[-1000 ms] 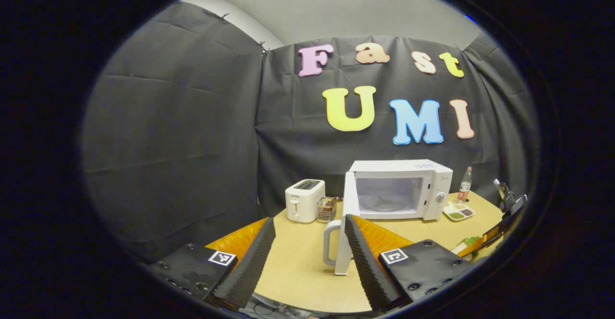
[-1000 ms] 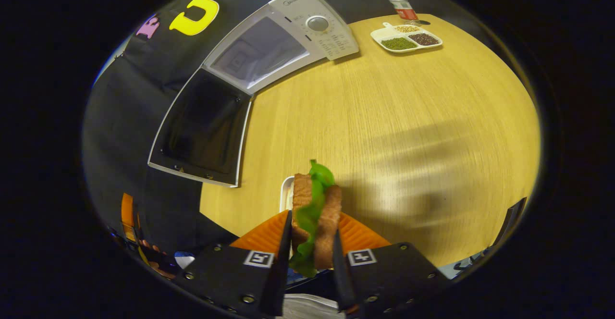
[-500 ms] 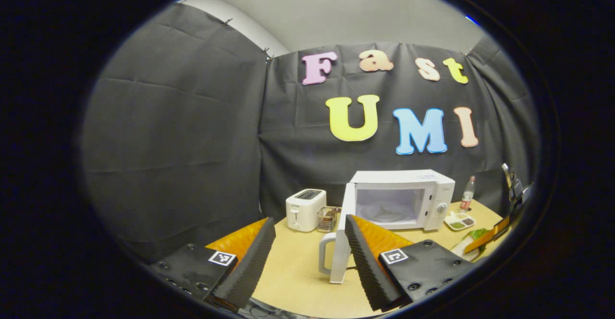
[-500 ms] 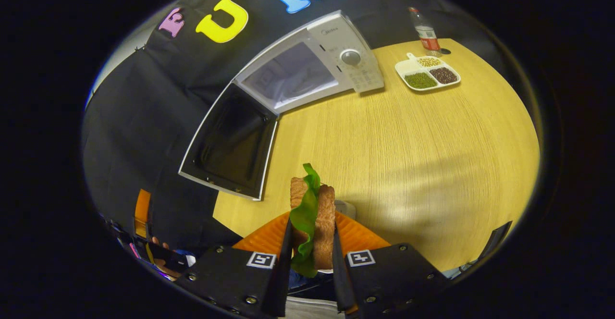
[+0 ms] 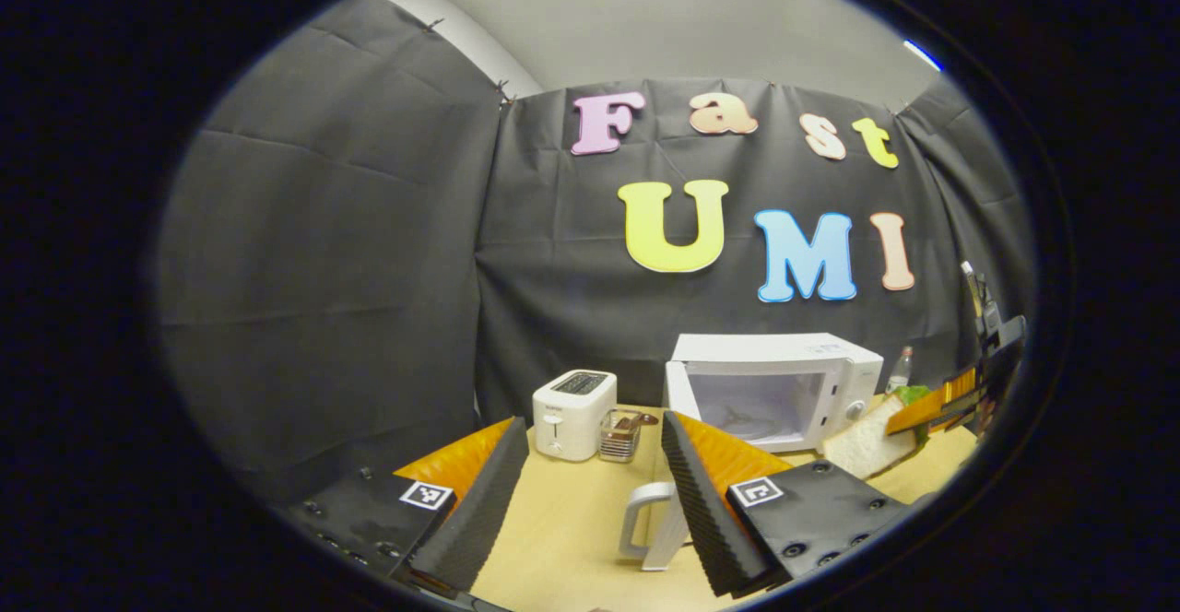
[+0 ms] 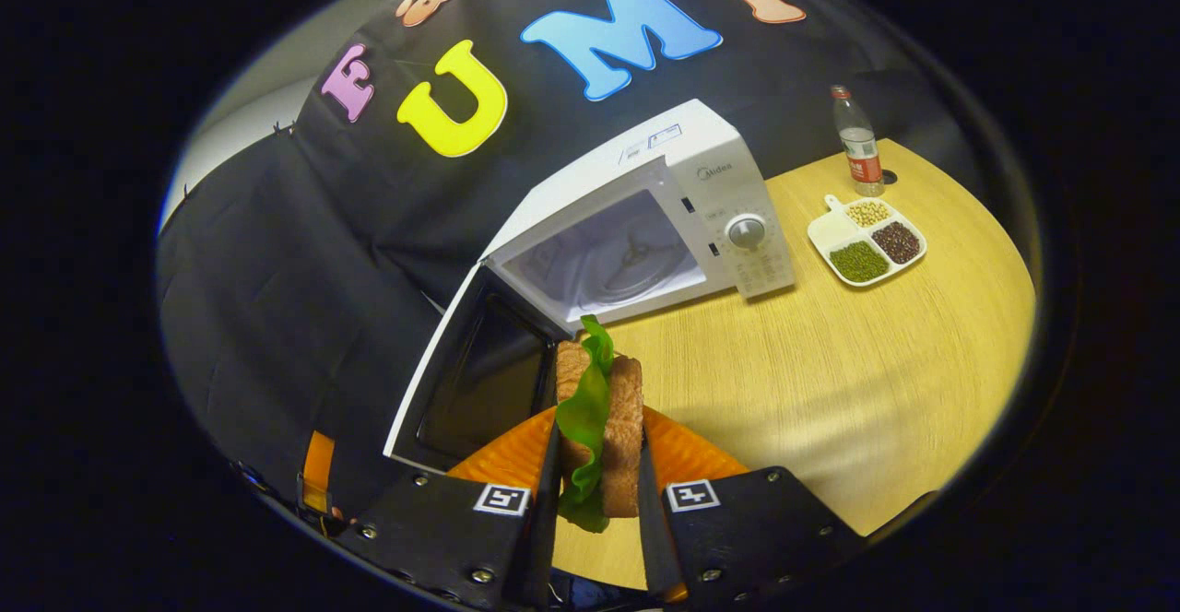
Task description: Open the microwave oven with the left hand, put the food in, and close the microwave oven.
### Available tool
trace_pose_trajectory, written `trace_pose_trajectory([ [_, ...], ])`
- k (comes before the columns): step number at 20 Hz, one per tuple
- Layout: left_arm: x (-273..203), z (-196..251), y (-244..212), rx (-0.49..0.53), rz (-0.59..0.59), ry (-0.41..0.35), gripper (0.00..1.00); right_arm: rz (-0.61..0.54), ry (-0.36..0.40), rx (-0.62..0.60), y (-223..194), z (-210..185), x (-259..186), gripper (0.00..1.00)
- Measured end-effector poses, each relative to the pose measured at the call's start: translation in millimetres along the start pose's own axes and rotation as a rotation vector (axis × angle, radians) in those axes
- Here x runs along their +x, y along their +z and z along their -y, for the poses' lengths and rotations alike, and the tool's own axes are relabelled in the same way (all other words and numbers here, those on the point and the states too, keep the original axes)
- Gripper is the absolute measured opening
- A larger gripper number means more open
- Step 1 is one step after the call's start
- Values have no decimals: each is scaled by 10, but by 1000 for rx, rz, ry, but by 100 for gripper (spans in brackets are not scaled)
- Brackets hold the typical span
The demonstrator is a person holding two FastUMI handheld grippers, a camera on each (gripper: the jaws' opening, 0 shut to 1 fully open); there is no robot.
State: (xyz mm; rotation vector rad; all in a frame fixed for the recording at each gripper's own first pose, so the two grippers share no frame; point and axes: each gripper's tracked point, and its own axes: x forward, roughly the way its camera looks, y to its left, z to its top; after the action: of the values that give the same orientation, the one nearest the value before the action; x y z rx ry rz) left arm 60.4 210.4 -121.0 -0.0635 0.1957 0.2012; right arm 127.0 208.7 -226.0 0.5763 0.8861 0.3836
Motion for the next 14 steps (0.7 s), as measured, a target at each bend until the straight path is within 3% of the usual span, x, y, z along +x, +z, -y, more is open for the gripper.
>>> trace_pose_trajectory([
  [7, 403, -350, -83, 1, -22, -4, 94, 121, -9, 33, 345, -202, 723, 39],
  [14, 673, -623, -246, 4, -65, 1, 93, 242, -56, 33, 659, -145, 1433, 39],
])
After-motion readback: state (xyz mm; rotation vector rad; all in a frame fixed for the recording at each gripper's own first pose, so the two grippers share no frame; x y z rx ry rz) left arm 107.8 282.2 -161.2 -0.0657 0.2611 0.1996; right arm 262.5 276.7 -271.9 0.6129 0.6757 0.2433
